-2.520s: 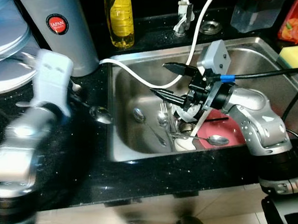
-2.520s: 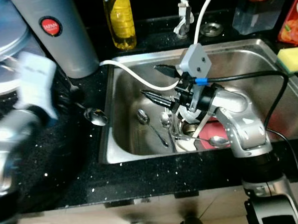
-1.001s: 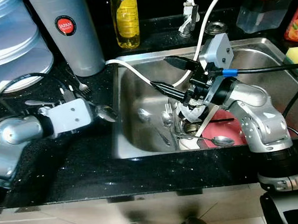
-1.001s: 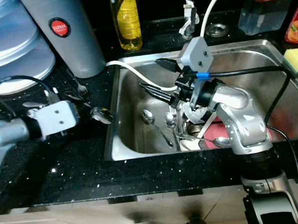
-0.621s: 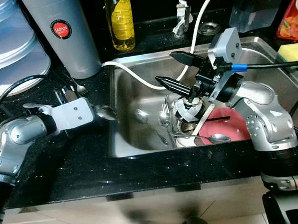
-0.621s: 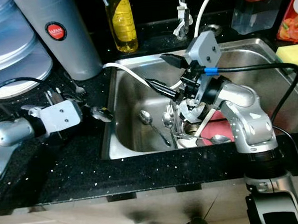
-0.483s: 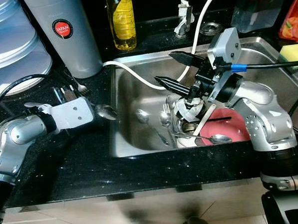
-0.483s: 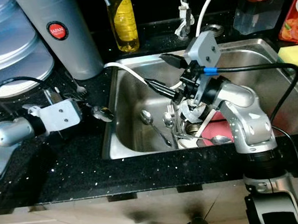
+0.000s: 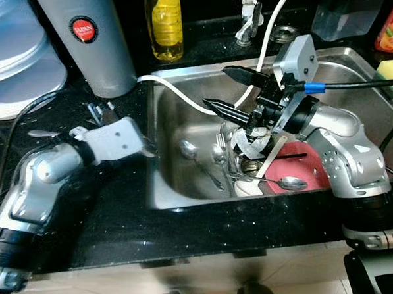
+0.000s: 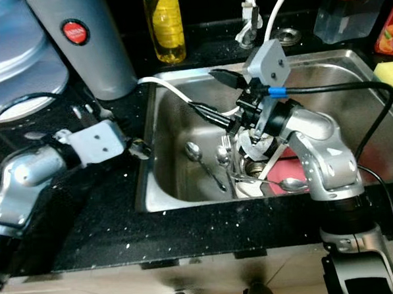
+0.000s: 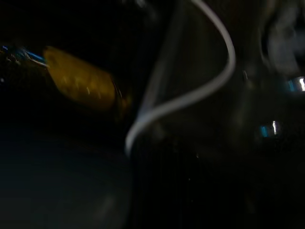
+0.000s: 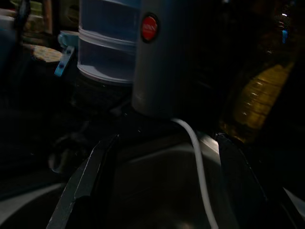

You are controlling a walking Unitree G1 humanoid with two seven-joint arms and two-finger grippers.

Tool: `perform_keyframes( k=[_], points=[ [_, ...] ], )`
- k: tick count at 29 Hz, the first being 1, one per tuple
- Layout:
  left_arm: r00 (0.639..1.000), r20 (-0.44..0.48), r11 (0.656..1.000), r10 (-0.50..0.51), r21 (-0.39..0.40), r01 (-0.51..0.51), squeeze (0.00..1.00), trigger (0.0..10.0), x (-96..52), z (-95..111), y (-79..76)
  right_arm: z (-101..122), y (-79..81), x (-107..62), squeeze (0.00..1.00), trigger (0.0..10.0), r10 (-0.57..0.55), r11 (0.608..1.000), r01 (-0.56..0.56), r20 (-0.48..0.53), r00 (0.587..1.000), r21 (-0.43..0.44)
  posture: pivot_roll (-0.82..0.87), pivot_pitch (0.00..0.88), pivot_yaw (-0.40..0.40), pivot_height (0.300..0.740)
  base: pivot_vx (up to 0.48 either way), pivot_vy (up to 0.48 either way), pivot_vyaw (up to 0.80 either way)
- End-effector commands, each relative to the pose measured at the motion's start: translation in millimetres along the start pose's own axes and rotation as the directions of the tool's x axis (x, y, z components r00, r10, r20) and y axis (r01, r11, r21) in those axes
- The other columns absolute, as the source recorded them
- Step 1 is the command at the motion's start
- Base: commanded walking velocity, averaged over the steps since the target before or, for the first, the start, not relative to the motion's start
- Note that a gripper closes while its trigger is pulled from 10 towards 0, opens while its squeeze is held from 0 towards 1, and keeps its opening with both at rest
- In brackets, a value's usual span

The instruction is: Kitchen organization

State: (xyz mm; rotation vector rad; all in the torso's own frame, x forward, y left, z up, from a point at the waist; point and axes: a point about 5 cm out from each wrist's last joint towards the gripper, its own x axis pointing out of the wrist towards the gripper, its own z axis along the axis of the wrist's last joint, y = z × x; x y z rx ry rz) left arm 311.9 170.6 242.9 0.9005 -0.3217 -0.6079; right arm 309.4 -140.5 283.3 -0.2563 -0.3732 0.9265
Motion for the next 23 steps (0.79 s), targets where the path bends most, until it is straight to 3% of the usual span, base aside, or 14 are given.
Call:
perform_keyframes(
  k=[1,2,4,5,6,7,8,10,12,17,19,20,22,23],
  points=[
    [1.000,0.008,0.999,0.020,-0.049,-0.020,0.00,3.6,0.3,2.7,1.3,3.0,1.2,1.4,0.00,10.0,0.006,1.000,-0.006,0.009,1.000,-0.003,-0.05,0.103,0.077,0.740,0.000,0.000,0.00],
    [0.994,-0.010,0.982,0.112,-0.153,-0.112,0.00,10.0,1.4,7.0,13.5,3.7,0.9,1.5,0.00,10.0,0.003,1.000,-0.003,0.010,1.000,-0.004,-0.05,0.102,0.080,0.740,0.000,0.000,0.00],
    [0.994,-0.010,0.982,0.112,-0.153,-0.112,0.00,10.0,1.4,7.0,13.5,3.7,0.9,1.5,0.00,10.0,0.003,1.000,-0.003,0.010,1.000,-0.004,-0.05,0.102,0.080,0.740,0.000,0.000,0.00],
    [0.986,-0.033,0.963,0.166,-0.211,-0.169,0.00,10.0,1.0,8.3,22.3,4.1,0.6,1.4,0.00,10.0,0.000,1.000,0.000,0.011,1.000,-0.005,-0.05,0.102,0.080,0.740,0.000,0.000,0.00],
    [0.954,-0.123,0.878,0.275,-0.372,-0.301,0.00,10.0,-2.0,7.8,39.1,4.5,0.1,0.3,0.00,10.0,-0.008,1.000,0.008,0.010,1.000,-0.007,-0.05,0.100,0.081,0.740,0.000,0.000,0.00],
    [0.944,-0.149,0.847,0.295,-0.416,-0.330,0.00,10.0,-3.0,7.6,42.2,4.5,0.0,0.1,0.00,10.0,-0.011,1.000,0.011,0.010,1.000,-0.007,-0.05,0.100,0.081,0.740,0.000,0.000,0.00],
    [0.944,-0.149,0.847,0.295,-0.416,-0.330,0.00,10.0,-3.0,7.6,42.2,4.5,0.0,0.1,0.00,10.0,-0.011,1.000,0.011,0.010,1.000,-0.007,-0.05,0.100,0.081,0.740,0.000,0.000,0.00],
    [0.925,-0.226,0.719,0.307,-0.581,-0.381,0.00,10.0,-6.7,5.4,43.8,4.9,-0.8,-0.3,0.00,10.0,-0.025,1.000,0.025,0.014,1.000,-0.008,-0.04,0.098,0.089,0.740,0.000,0.000,0.00],
    [0.894,-0.330,0.594,0.301,-0.669,-0.447,0.00,10.0,-10.9,1.0,37.0,5.7,-1.4,-0.2,0.00,10.0,-0.045,0.999,0.045,0.024,0.999,-0.008,-0.04,0.094,0.090,0.740,0.000,0.000,0.00],
    [0.837,-0.451,0.562,0.311,-0.623,-0.545,0.00,10.0,-18.1,-7.4,26.5,6.5,-3.2,-0.5,0.00,10.0,-0.071,0.997,0.072,0.032,0.997,-0.008,-0.04,0.090,0.087,0.740,0.000,0.000,0.00],
    [0.837,-0.451,0.562,0.311,-0.623,-0.545,0.00,10.0,-18.1,-7.4,26.5,6.5,-3.2,-0.5,0.00,10.0,-0.071,0.997,0.072,0.032,0.997,-0.008,-0.04,0.090,0.087,0.740,0.000,0.000,0.00],
    [0.795,-0.512,0.565,0.325,-0.569,-0.598,1.00,10.0,-24.5,-17.6,24.0,6.7,-5.0,-0.3,0.00,10.0,-0.086,0.996,0.087,0.034,0.996,-0.010,-0.05,0.088,0.088,0.740,0.000,0.000,0.00],
    [0.718,-0.604,0.570,0.346,-0.474,-0.672,1.00,10.0,-37.7,-33.8,21.8,8.9,-10.2,0.0,0.00,10.0,-0.117,0.993,0.118,0.042,0.992,-0.010,-0.05,0.087,0.086,0.740,0.000,0.000,0.00],
    [0.718,-0.604,0.570,0.346,-0.474,-0.672,1.00,10.0,-37.7,-33.8,21.8,8.9,-10.2,0.0,0.00,10.0,-0.117,0.993,0.118,0.042,0.992,-0.010,-0.05,0.087,0.086,0.740,0.000,0.000,0.00]
  ],
)
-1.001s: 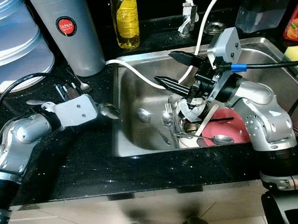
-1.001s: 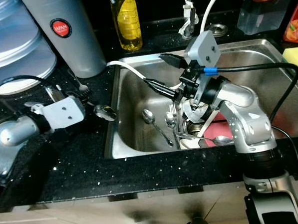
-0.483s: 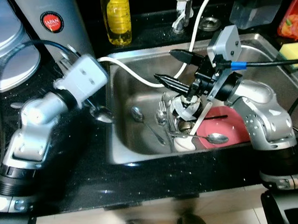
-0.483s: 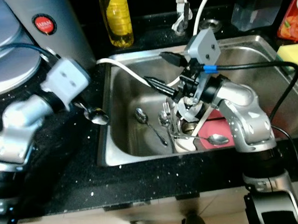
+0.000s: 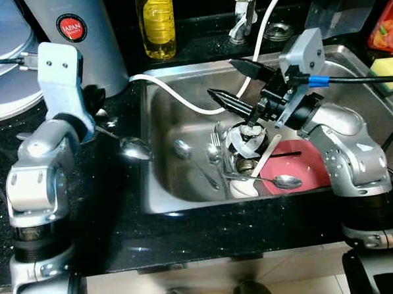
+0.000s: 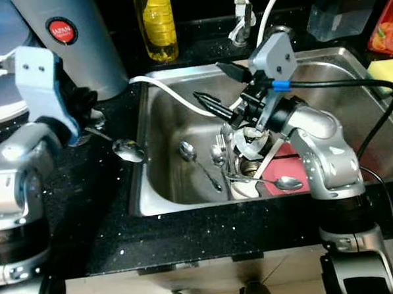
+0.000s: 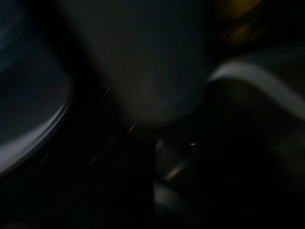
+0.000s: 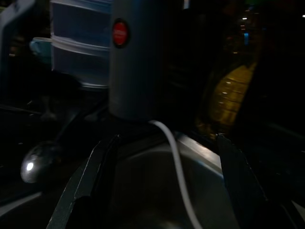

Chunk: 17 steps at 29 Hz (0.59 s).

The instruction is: Kitchen organization

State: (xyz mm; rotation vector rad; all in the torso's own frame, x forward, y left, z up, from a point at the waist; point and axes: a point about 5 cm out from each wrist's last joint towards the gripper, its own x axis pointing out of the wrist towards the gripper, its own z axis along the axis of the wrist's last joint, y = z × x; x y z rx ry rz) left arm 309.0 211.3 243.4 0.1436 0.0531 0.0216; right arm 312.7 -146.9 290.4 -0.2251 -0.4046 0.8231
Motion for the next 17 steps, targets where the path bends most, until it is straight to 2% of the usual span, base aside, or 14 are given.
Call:
perform_keyframes(
  k=[1,11,13,14,17],
  points=[
    [0.994,-0.048,0.995,0.096,0.032,-0.095,1.00,10.0,-2.6,-9.8,17.6,4.2,-2.6,2.2,0.00,10.0,-0.020,1.000,0.020,0.021,1.000,-0.010,-0.05,0.085,0.085,0.740,0.000,0.000,0.00],
    [0.977,-0.116,0.984,0.176,0.042,-0.173,1.00,10.0,-3.6,-15.9,23.2,-1.9,-9.0,2.0,0.00,10.0,-0.138,0.990,0.139,0.007,0.990,-0.007,-0.07,0.084,0.112,0.740,0.000,0.000,0.00],
    [0.969,-0.149,0.980,0.197,0.006,-0.199,1.00,10.0,-0.5,-19.1,26.6,-1.8,-8.1,2.0,0.00,10.0,-0.162,0.987,0.162,0.010,0.987,-0.006,-0.08,0.079,0.115,0.740,0.000,0.000,0.00],
    [0.962,-0.170,0.975,0.213,-0.027,-0.220,0.00,10.0,1.4,-22.7,28.6,-2.1,-6.5,2.5,0.00,10.0,-0.164,0.987,0.164,0.013,0.986,-0.002,-0.09,0.092,0.116,0.740,0.000,0.000,0.00],
    [0.946,-0.200,0.960,0.253,-0.071,-0.272,0.00,10.0,3.7,-27.8,30.2,-2.6,-5.6,3.8,0.00,10.0,-0.168,0.986,0.168,0.013,0.986,0.002,-0.09,0.096,0.120,0.740,0.000,0.000,0.00]
  ],
)
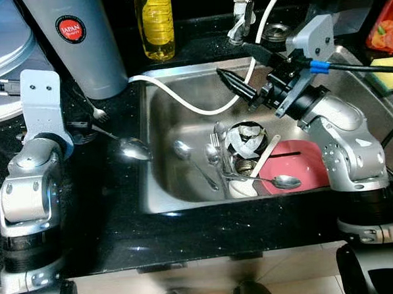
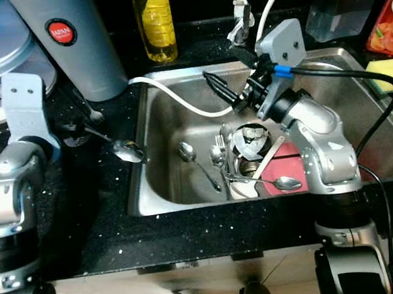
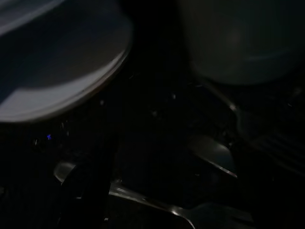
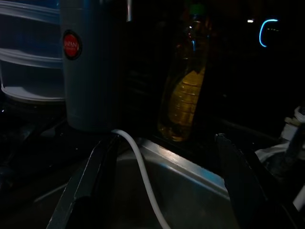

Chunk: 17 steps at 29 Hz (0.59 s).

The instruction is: Kitchen organization

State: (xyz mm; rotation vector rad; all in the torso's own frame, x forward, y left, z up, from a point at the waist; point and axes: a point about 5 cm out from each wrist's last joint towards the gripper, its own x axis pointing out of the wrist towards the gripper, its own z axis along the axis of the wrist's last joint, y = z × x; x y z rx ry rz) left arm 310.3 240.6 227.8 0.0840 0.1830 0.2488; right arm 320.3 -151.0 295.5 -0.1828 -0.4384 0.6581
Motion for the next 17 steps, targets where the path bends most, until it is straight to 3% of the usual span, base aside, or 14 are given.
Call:
perform_keyframes(
  k=[1,6,11,17],
  points=[
    [0.998,-0.047,0.998,0.050,-0.033,-0.052,0.00,10.0,2.8,-7.7,3.5,-3.7,4.0,0.1,0.00,10.0,0.002,1.000,-0.002,-0.008,1.000,0.004,-0.09,0.096,0.120,0.740,0.000,0.000,0.00],
    [0.976,-0.092,0.974,0.195,-0.096,-0.204,0.00,10.0,1.5,-19.8,3.8,-4.7,8.9,2.4,0.00,10.0,0.014,1.000,-0.014,-0.007,1.000,0.013,-0.11,0.092,0.107,0.740,0.000,0.000,0.00],
    [0.970,-0.105,0.964,0.221,-0.126,-0.233,0.00,10.0,-0.6,-24.2,-5.7,-5.0,9.2,3.2,0.00,10.0,-0.007,1.000,0.007,0.004,1.000,0.023,-0.09,0.086,0.114,0.740,0.000,0.000,0.00],
    [0.970,-0.057,0.960,0.238,-0.136,-0.244,0.00,10.0,3.8,-9.9,-4.5,-5.2,11.0,11.8,0.00,10.0,-0.020,0.999,0.019,0.027,0.999,0.046,-0.07,0.081,0.096,0.740,0.000,0.000,0.00]
  ],
)
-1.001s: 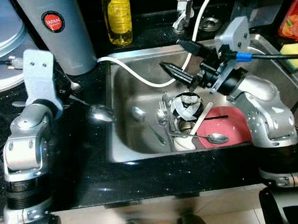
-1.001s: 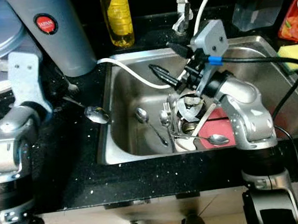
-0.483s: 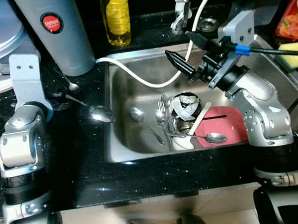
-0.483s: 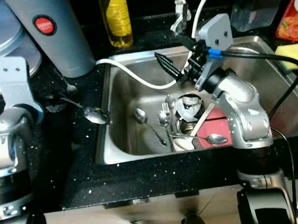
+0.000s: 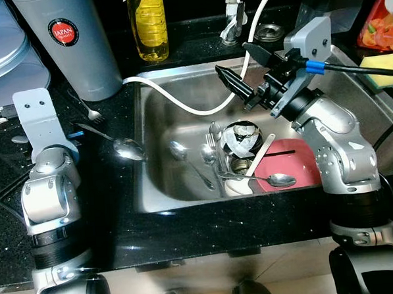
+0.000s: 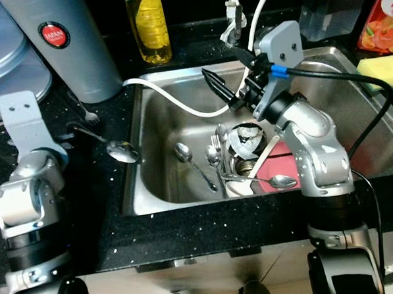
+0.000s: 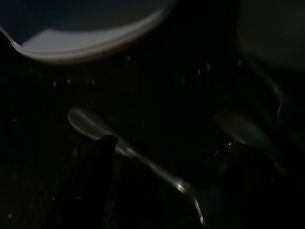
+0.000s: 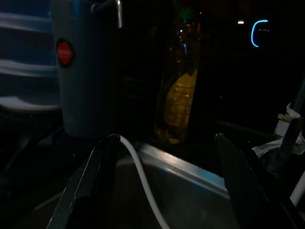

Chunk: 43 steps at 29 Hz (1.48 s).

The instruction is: Kitchen organization

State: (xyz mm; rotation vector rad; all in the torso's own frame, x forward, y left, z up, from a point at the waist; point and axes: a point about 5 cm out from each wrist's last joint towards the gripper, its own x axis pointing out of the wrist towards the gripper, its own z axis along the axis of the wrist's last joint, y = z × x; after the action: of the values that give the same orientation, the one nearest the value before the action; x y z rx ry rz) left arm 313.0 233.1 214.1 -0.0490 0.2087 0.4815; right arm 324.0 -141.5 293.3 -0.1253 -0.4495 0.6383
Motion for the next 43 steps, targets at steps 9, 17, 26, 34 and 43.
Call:
perform_keyframes(
  k=[9,17,26,34,43],
  points=[
    [0.999,0.002,0.998,0.051,-0.021,-0.051,0.00,10.0,9.5,-5.9,3.6,-1.2,7.5,10.5,0.00,10.0,-0.010,1.000,0.010,0.031,0.999,-0.014,-0.12,0.015,0.117,0.740,0.000,0.000,0.00],
    [0.998,-0.046,0.999,0.050,-0.016,-0.051,0.00,10.0,18.4,-18.5,6.5,1.5,4.3,2.1,0.00,10.0,-0.053,0.997,0.055,0.042,0.998,-0.056,-0.18,0.000,0.167,0.740,0.000,0.000,0.00],
    [0.994,-0.112,0.999,0.016,-0.043,-0.021,0.00,10.0,30.8,-35.0,10.3,-0.9,-1.1,-4.1,0.00,10.0,-0.078,0.995,0.079,0.031,0.996,-0.061,-0.17,0.000,0.143,0.740,0.000,0.000,0.00],
    [0.989,-0.076,0.990,0.124,-0.061,-0.128,0.00,10.0,20.8,-42.1,23.2,-0.7,6.0,9.2,0.00,10.0,0.002,0.999,0.000,0.028,1.000,-0.045,-0.15,0.000,0.086,0.740,0.000,0.000,0.00],
    [0.996,0.065,0.998,0.065,0.003,-0.065,0.00,10.0,8.6,-20.5,12.5,0.8,7.1,9.3,0.00,10.0,0.024,1.000,-0.024,0.019,1.000,-0.011,-0.13,0.051,0.049,0.740,0.000,0.000,0.00]
  ],
)
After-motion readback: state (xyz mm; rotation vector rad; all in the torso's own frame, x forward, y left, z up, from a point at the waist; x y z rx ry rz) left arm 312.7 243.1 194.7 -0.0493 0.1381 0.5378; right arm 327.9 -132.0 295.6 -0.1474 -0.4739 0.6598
